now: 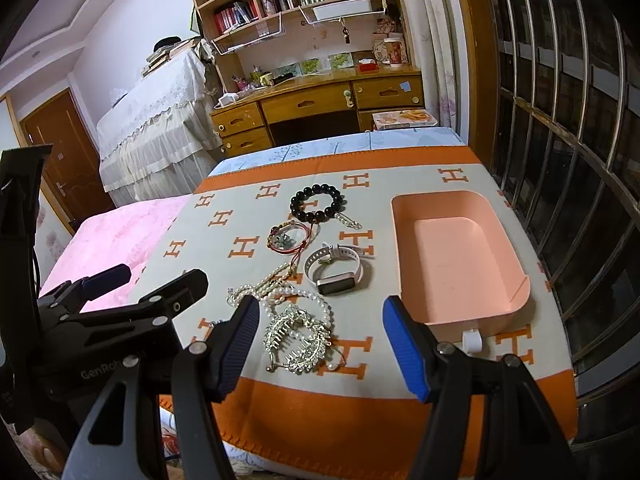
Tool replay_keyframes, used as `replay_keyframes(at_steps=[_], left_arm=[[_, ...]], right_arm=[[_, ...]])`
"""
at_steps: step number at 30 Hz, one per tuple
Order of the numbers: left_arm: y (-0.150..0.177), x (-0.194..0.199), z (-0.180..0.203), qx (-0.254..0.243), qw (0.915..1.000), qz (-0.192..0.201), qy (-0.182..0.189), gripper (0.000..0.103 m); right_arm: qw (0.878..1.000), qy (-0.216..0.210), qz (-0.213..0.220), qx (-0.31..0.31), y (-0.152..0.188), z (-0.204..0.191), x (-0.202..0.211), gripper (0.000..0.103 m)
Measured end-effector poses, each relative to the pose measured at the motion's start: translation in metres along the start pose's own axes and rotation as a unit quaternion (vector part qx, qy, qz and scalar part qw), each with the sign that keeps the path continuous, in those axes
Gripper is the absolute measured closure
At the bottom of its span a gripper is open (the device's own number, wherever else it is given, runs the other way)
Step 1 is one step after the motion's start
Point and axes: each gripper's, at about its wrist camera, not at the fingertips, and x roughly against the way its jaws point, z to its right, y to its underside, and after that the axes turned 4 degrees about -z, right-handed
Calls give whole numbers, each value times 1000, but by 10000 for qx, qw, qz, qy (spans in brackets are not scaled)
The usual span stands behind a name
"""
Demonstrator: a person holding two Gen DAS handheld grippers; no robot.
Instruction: Organize jewelry
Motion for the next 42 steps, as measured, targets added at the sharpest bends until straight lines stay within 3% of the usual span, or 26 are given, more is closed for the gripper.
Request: replay_keyframes(at_steps=[42], left_arm=[[-1,-11,-12,107,9997,-223,-55,2]], right_arm=[[9994,-187,-193,209,-5,-13,-3,38]])
